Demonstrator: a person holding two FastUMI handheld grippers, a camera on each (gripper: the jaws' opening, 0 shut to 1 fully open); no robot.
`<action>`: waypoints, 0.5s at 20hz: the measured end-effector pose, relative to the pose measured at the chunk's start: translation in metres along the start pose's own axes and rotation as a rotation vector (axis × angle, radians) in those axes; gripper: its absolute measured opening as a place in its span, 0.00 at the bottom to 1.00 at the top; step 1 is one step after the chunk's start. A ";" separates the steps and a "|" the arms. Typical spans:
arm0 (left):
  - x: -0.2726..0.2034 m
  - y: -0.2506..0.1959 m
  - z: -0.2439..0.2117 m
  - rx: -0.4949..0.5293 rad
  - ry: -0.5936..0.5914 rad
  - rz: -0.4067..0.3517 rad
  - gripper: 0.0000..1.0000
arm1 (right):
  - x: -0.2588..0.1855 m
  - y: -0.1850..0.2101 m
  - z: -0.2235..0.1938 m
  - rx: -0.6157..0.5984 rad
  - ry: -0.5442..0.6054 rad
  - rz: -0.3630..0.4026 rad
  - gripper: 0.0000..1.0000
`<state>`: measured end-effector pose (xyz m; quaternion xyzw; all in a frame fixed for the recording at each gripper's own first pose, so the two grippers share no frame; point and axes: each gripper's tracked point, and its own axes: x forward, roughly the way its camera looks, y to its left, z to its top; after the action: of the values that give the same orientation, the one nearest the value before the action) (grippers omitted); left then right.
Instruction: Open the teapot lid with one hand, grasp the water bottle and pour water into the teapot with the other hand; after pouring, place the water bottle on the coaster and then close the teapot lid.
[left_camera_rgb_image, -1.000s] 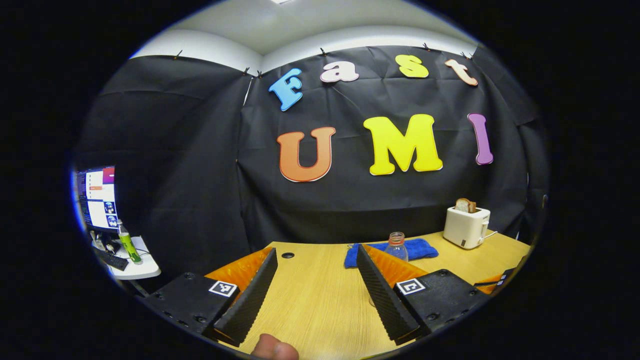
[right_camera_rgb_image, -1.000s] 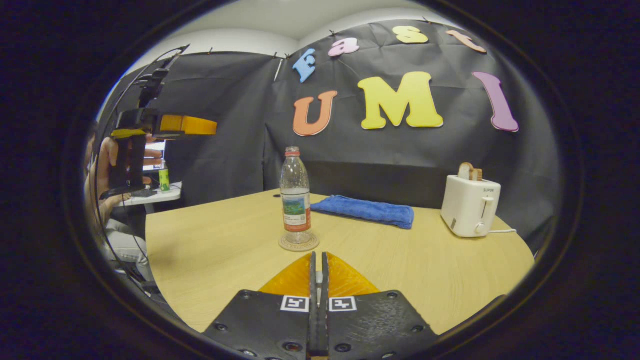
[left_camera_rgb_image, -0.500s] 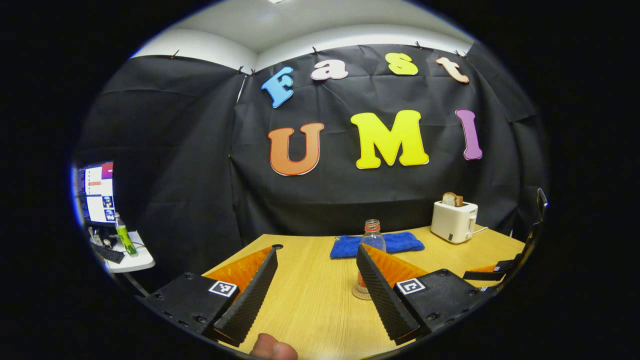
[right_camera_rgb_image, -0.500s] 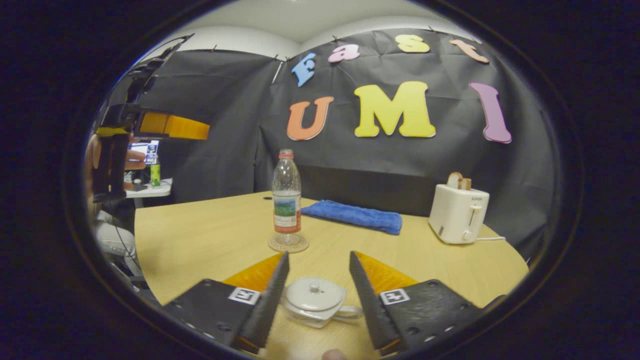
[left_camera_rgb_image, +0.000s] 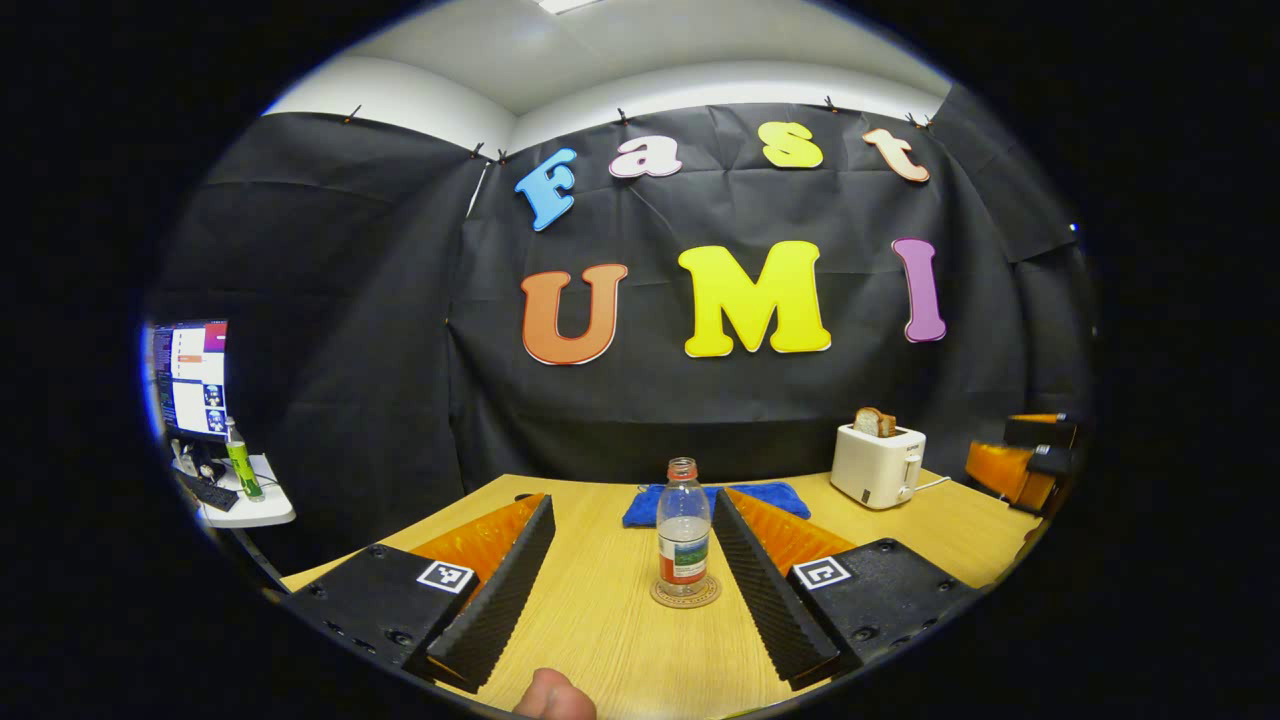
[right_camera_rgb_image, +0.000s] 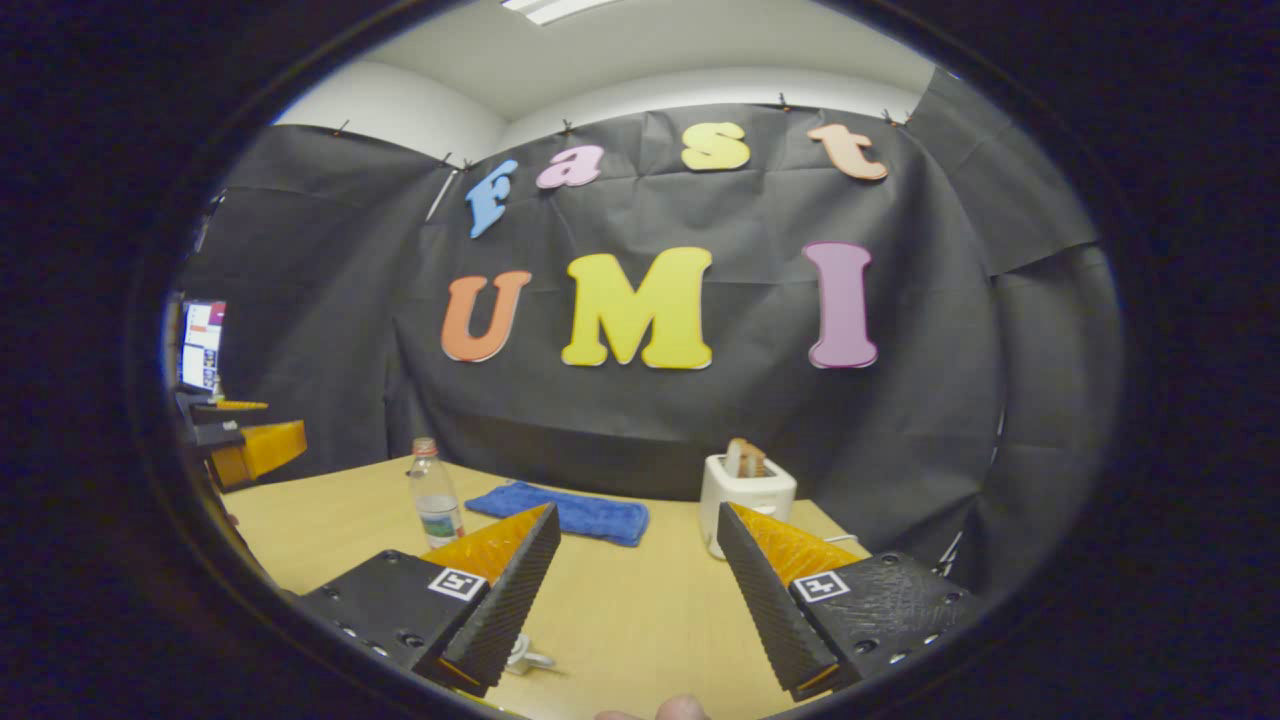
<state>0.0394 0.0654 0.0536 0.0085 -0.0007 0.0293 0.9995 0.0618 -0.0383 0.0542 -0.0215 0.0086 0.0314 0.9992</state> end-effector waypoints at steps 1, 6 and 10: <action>-0.001 -0.009 0.002 0.007 -0.007 -0.009 1.00 | -0.003 -0.014 0.008 -0.005 -0.005 -0.035 0.95; -0.001 -0.048 0.010 -0.001 -0.018 -0.062 0.99 | -0.009 -0.042 0.014 0.019 -0.020 -0.076 0.95; 0.008 -0.068 0.022 0.043 -0.032 -0.092 0.99 | 0.003 -0.036 0.002 0.046 0.019 -0.042 0.96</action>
<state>0.0516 -0.0026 0.0747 0.0306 -0.0158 -0.0168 0.9993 0.0671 -0.0737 0.0579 0.0011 0.0183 0.0100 0.9998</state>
